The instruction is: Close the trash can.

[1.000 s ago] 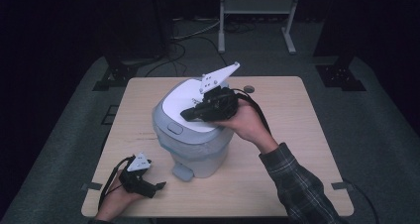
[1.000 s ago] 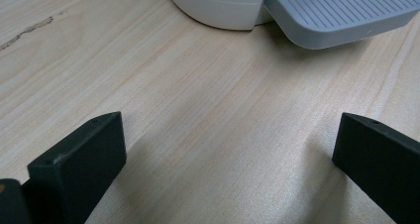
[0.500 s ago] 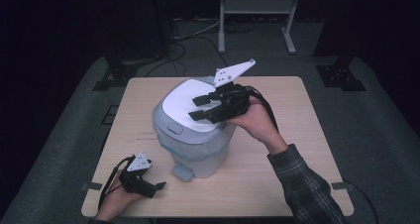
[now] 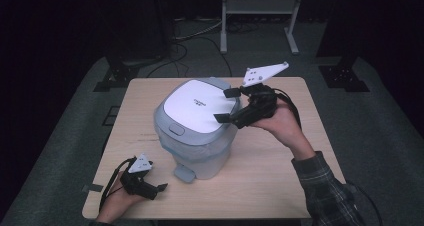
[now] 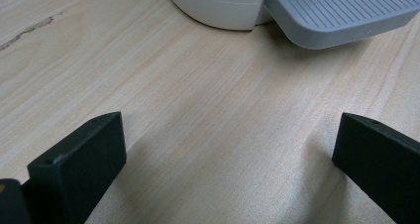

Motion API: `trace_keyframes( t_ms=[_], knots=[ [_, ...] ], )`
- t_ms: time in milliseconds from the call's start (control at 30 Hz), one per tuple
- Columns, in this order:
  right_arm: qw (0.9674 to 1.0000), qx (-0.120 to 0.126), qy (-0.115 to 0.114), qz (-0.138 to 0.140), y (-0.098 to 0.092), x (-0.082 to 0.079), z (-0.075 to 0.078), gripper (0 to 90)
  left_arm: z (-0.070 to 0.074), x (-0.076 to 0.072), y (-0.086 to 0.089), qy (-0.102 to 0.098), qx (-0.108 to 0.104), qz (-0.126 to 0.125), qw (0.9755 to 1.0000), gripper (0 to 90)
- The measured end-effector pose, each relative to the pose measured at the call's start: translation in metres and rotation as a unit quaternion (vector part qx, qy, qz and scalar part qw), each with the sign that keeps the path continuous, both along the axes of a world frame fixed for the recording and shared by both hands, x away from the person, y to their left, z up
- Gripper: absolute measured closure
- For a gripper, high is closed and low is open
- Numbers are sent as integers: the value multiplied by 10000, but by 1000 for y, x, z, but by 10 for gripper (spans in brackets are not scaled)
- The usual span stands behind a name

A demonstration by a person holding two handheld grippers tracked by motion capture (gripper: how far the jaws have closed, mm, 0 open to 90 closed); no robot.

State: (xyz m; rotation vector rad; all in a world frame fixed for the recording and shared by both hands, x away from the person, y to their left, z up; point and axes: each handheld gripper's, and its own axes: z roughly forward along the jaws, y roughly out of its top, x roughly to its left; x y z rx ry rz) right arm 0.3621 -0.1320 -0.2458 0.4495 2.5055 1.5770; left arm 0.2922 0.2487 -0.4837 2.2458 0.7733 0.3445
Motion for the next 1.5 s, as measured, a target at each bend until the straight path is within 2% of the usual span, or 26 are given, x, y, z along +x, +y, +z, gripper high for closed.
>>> trace_keyframes(
  t_ms=[267, 367, 433, 667, 867, 1100, 1267, 1500],
  knots=[
    [9995, 171, -24, -247, -36, -10, -7, 99, 0, 0, 0, -1, 1, 0, 10000, 0],
    [9992, 187, -52, -353, -50, -14, -13, 70, 0, 0, 0, 0, 0, 0, 10000, 0],
    [9989, 176, -68, -430, -58, -16, -17, 19, 0, 0, 0, 0, -1, 0, 10000, 0],
    [9972, 159, -118, -722, -86, -24, -39, 0, 0, 0, 0, -1, 1, 0, 10000, 0],
    [9964, 90, -118, -836, -102, -31, -59, 0, 0, 0, 0, 0, 0, 0, 10000, 0],
    [9956, 121, -28, -929, -117, -40, -86, 0, 0, 0, 0, 5, 10, -5, 10000, 0],
    [9957, -75, 27, -921, -123, -45, -109, 0, 0, 0, 0, 5, 10, -5, 10000, 0],
    [9928, -156, 149, -1178, -135, -50, -136, 0, 0, 0, 0, 7, 11, -3, 10000, 0]
  ],
)
